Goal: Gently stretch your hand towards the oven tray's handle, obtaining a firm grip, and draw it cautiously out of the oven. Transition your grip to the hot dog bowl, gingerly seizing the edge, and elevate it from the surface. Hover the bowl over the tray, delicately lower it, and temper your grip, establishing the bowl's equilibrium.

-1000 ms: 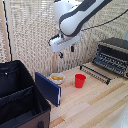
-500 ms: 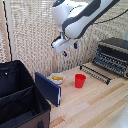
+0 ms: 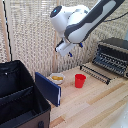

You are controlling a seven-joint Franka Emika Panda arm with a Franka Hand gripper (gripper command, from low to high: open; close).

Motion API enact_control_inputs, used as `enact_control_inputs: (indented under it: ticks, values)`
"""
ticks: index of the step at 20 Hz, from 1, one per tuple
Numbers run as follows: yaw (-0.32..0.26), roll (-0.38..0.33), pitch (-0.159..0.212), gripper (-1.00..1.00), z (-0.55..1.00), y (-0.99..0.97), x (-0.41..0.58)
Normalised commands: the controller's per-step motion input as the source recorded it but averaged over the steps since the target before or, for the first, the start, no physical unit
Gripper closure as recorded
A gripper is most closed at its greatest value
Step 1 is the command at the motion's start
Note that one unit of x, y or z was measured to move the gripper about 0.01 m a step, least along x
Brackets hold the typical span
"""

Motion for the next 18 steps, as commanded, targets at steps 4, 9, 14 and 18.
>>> enact_control_inputs:
  ticks: [4,9,14,18]
  values:
    - [0.077,-0.271,0.000,-1.00,-0.07,-0.46,0.144]
    - [0.162,-0.154,0.021,-1.00,-0.12,-0.52,0.134]
    - [0.231,-0.091,0.065,-1.00,-0.09,-0.45,0.021]
    - [0.215,-0.140,0.036,-1.00,-0.07,-0.42,0.016]
